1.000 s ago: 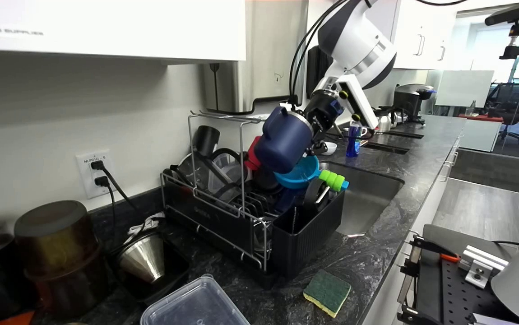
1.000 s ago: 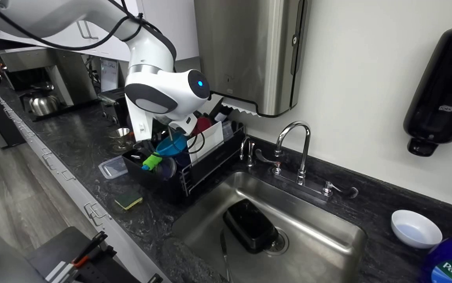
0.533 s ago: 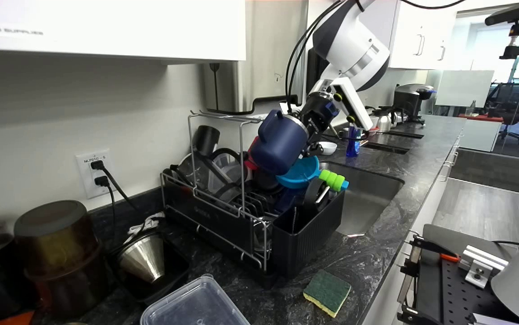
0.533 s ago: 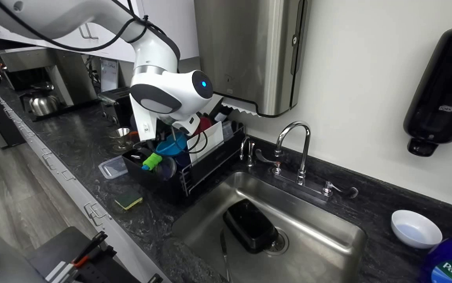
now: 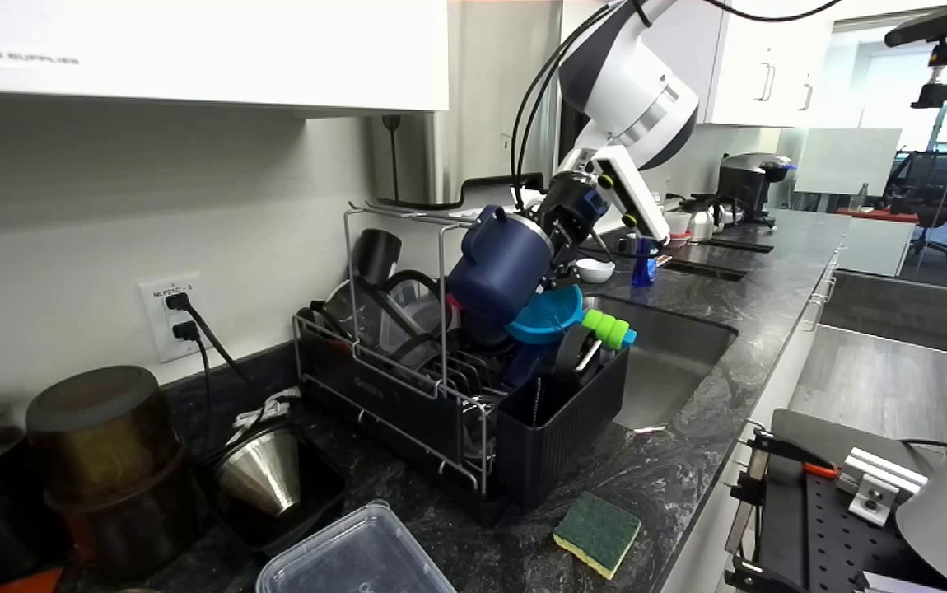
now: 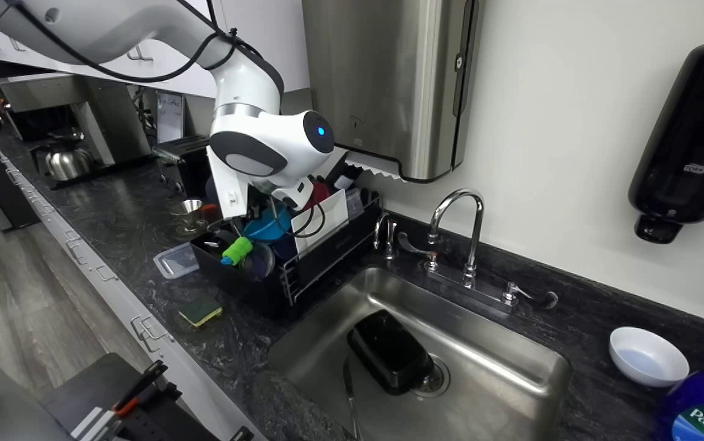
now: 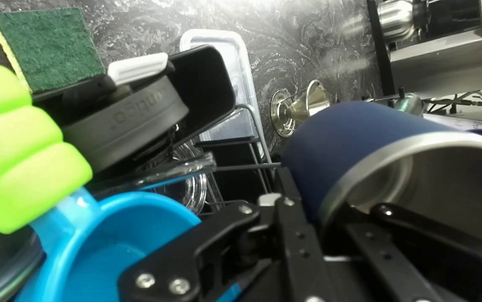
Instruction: Hang the blue mug in the sink on the washing rack.
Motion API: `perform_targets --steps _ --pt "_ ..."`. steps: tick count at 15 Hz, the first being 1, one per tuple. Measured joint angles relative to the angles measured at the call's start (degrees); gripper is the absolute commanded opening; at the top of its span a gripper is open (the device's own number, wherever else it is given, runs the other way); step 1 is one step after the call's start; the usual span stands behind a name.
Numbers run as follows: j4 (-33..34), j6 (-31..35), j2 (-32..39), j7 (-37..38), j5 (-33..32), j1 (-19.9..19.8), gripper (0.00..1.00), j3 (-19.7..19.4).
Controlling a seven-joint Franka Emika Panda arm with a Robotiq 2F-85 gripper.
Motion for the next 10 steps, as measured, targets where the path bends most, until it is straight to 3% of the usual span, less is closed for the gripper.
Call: perform_targets --steps 10 --pt "0.74 0.02 0.22 0.02 -1.13 0.0 0.02 0.03"
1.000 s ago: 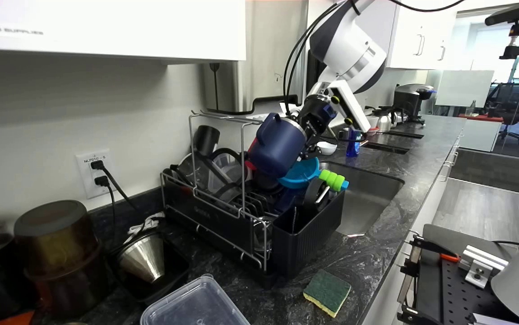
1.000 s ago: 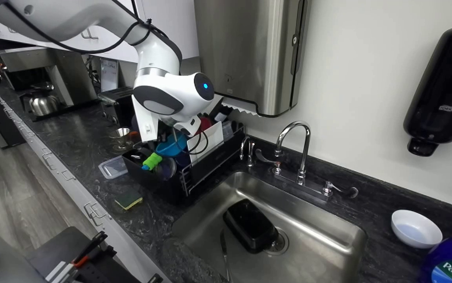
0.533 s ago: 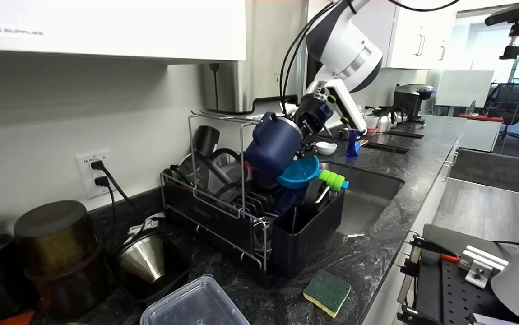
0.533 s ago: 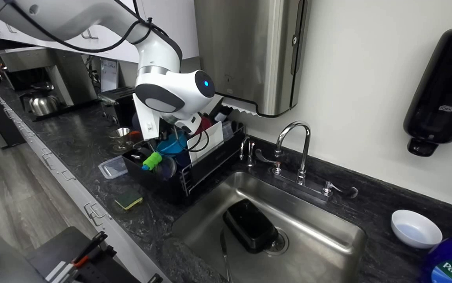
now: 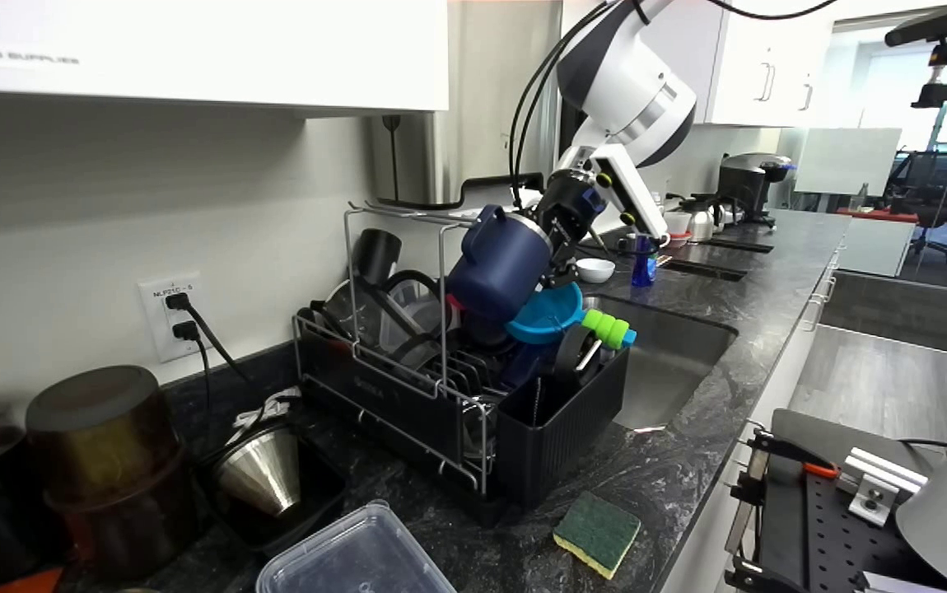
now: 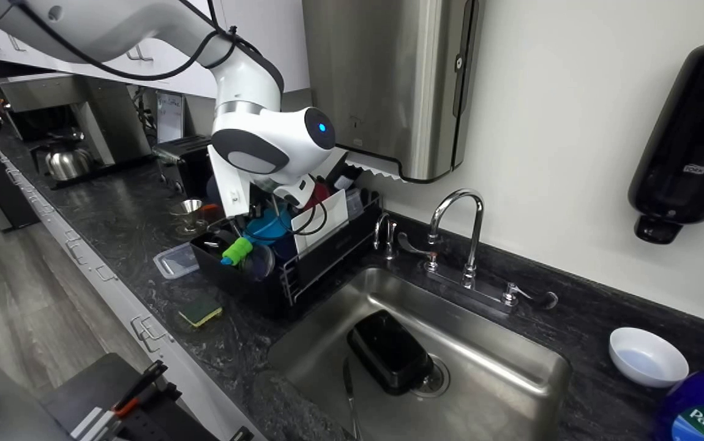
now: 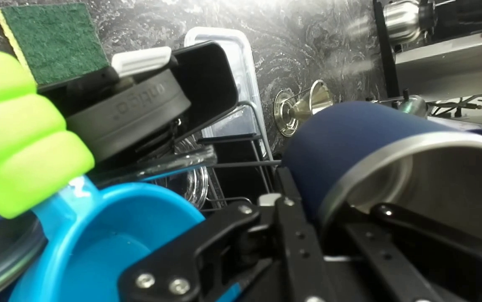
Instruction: Hang the blue mug in the sink on the washing rack.
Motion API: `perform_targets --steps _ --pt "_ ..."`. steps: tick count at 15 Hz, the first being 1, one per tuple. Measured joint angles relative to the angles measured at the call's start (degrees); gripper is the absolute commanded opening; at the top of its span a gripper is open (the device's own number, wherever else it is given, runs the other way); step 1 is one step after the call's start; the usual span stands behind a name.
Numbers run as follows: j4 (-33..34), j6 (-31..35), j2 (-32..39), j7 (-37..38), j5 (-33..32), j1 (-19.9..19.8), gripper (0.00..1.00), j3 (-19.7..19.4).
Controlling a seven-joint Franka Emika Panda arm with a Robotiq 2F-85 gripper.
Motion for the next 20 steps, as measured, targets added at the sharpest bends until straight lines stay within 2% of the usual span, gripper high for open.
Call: perform_targets --steps 7,8,10,18,20 --pt "0.42 0.0 1.11 0.35 -0.34 0.0 0.02 0.0" --pt "0.59 0.0 1.33 0.46 -0.34 0.0 0.31 0.0" --pt "0.75 0.0 1.51 0.61 -0.35 0.0 0.38 0.0" --pt "1.6 -0.01 1.51 0.7 -0.6 -0.04 0.95 -0.04" --pt "2.06 -0.01 1.46 0.79 -1.07 -0.1 1.0 -0.2"
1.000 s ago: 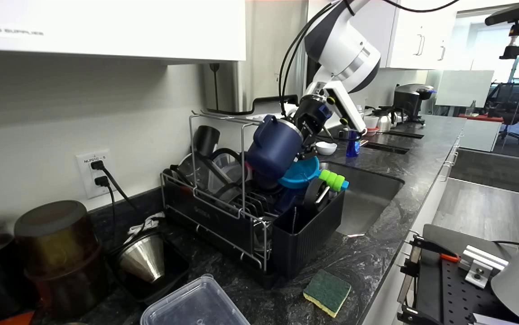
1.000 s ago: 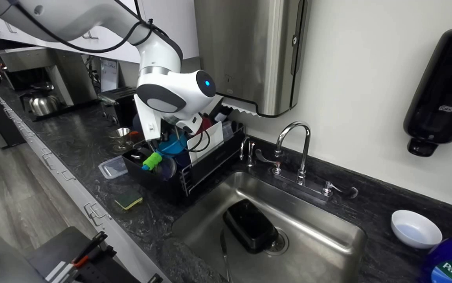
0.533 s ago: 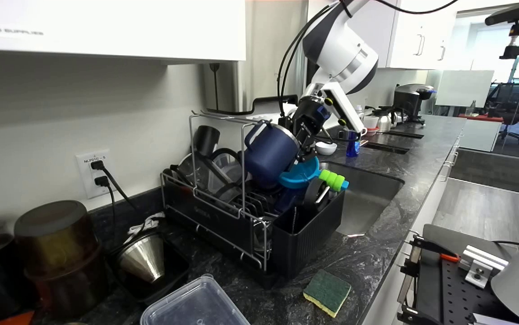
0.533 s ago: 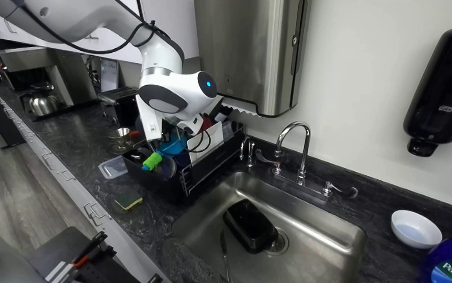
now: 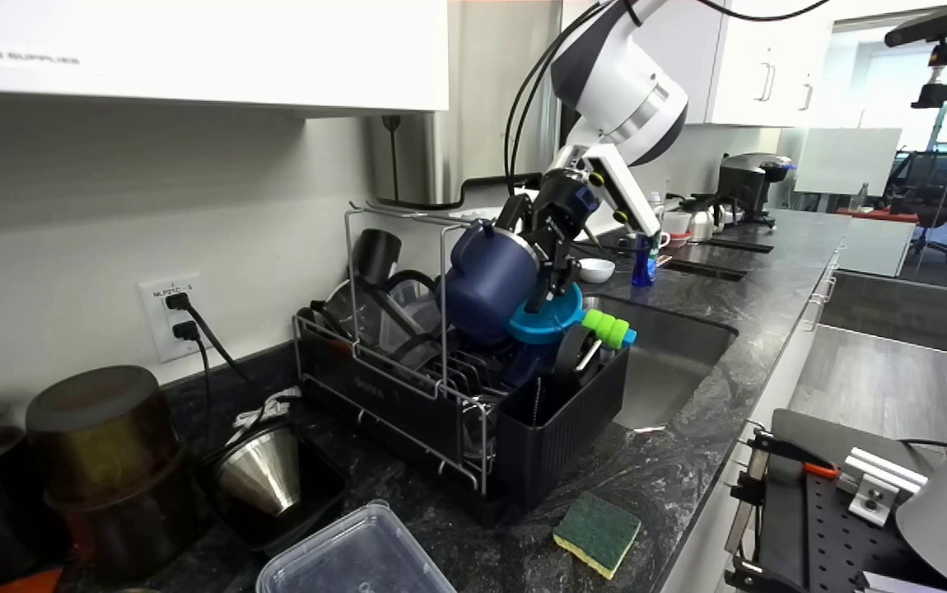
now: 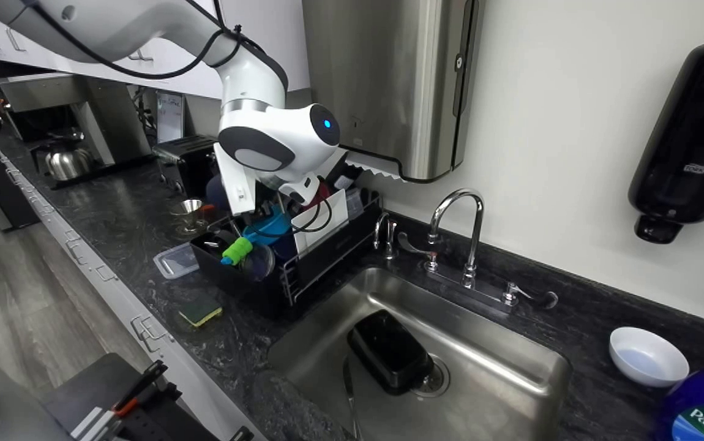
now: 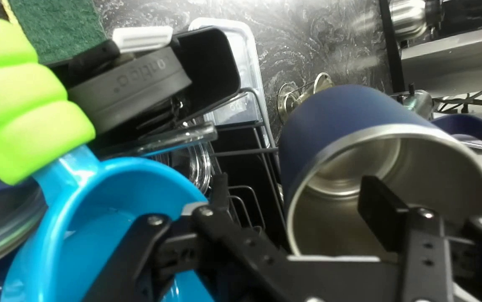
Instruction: Hang the blue mug in the sink on the washing rack.
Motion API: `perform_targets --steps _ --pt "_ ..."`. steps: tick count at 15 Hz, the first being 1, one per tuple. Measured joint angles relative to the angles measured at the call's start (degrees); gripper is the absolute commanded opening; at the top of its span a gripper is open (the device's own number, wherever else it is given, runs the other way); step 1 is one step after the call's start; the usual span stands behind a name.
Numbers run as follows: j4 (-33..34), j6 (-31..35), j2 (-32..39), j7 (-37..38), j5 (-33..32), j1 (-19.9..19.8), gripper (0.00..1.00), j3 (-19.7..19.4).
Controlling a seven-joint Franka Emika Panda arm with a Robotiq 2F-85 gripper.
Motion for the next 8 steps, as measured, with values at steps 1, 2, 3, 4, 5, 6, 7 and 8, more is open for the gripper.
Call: perform_targets --steps 1,2,3,4,5,6,7,8 --pt "0.27 -0.03 -0.06 0.1 -0.35 -0.1 1.0 -0.12" --pt "0.59 -0.11 -0.2 0.31 -0.81 -0.28 1.0 -0.27" --pt "0.99 -0.23 -0.38 0.69 -1.32 -0.53 1.0 -0.48" --pt "1.45 -0.51 -0.56 1.18 -1.98 -0.81 1.0 -0.79" --pt "1.95 -1.04 -0.71 1.64 -2.67 -1.12 1.0 -1.18" --pt "2.5 -1.65 -0.85 2.04 -3.42 -1.47 1.0 -1.6" --pt "2.99 -2.26 -1.04 2.34 -4.12 -1.84 1.0 -2.01" --pt "3.43 -3.01 -1.3 2.55 -4.81 -2.24 1.0 -2.45"
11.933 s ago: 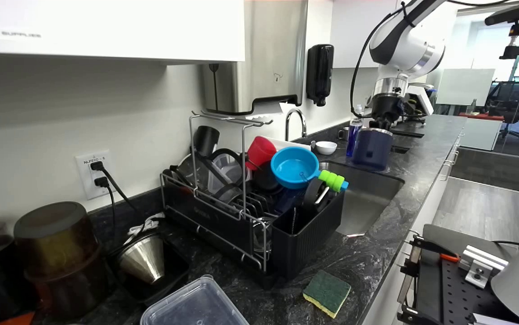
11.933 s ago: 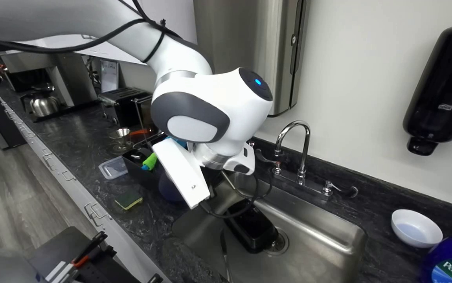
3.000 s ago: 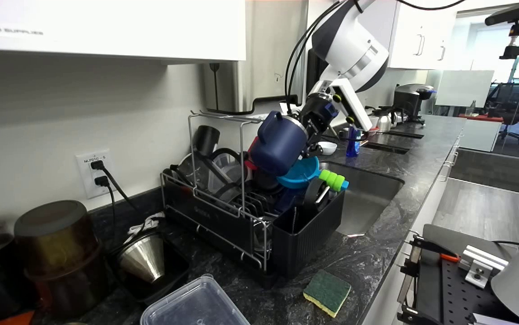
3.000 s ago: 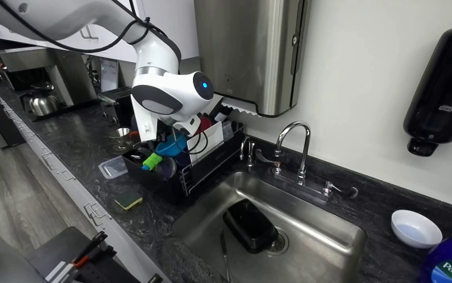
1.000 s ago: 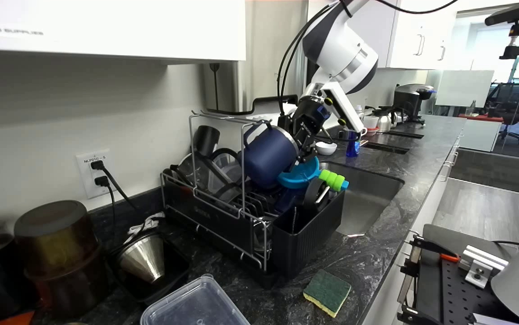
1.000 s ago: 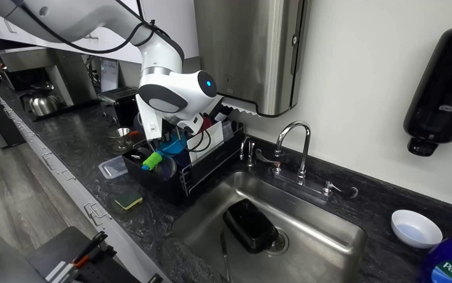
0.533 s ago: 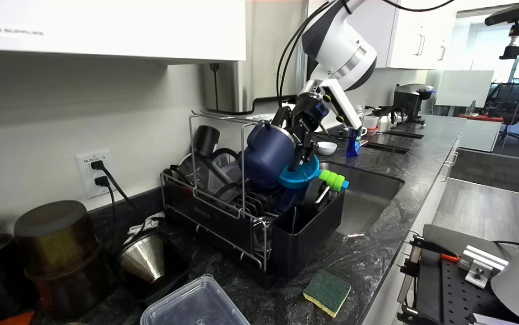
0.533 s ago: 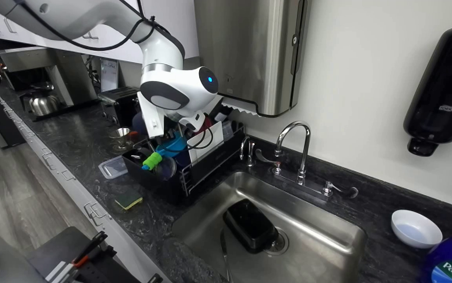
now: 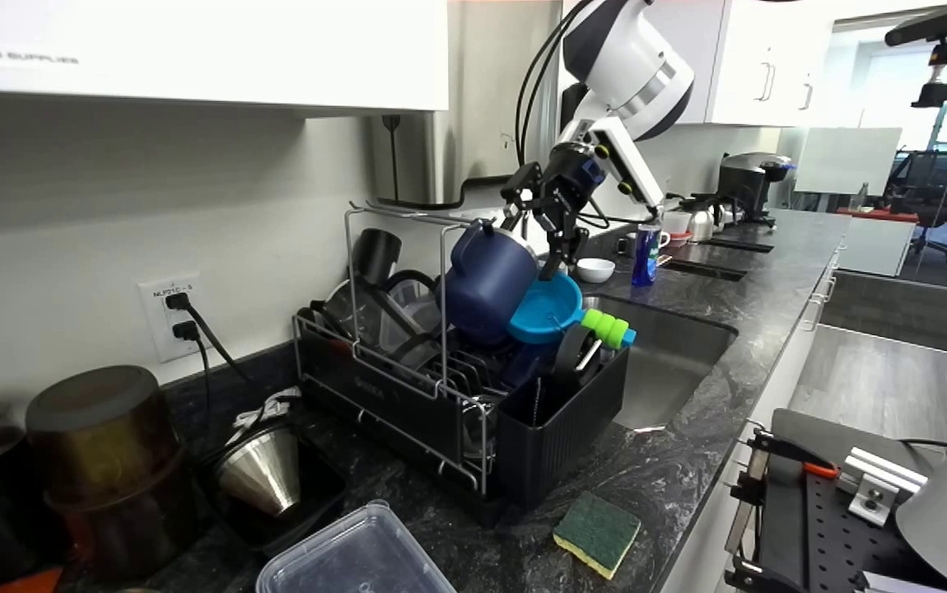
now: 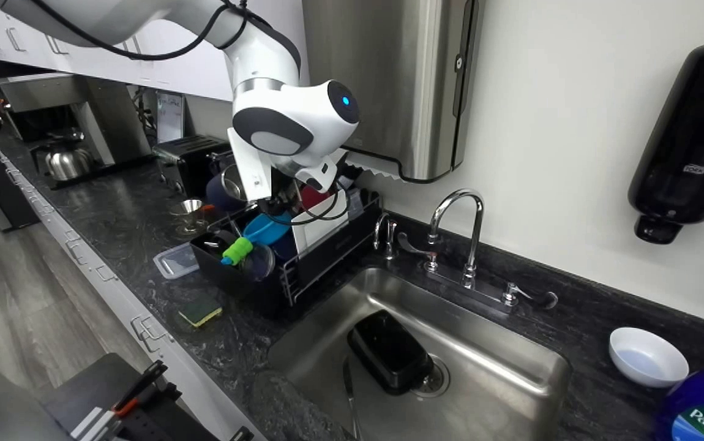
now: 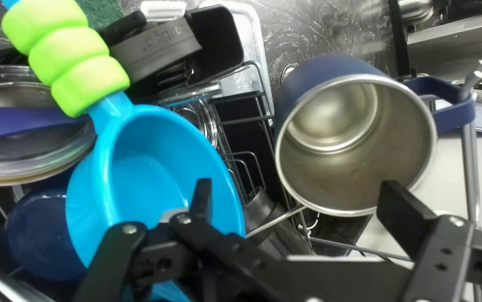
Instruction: Hang the blue mug in the sink on the washing rack.
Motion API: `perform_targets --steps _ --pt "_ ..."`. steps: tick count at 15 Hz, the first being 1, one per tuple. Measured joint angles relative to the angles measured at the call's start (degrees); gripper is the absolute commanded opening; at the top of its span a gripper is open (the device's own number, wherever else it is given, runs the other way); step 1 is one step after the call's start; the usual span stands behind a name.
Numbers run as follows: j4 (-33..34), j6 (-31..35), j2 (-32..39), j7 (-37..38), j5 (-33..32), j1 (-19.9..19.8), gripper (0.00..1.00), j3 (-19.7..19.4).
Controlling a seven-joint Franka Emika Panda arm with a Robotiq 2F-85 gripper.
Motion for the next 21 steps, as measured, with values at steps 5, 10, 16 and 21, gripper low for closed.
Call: perform_targets --steps 5,10,16,21 --pt "1.61 -3.58 -1.36 1.02 -3.57 -1.78 1.0 -1.95" --pt "2.94 -9.87 -3.48 1.59 -9.85 -3.62 1.0 -3.97" --pt "4.45 -20.87 -7.41 0.38 -20.68 -5.78 1.0 -6.95" --pt "4.44 -29.22 -9.64 -10.47 -31.26 -6.81 1.0 -10.09"
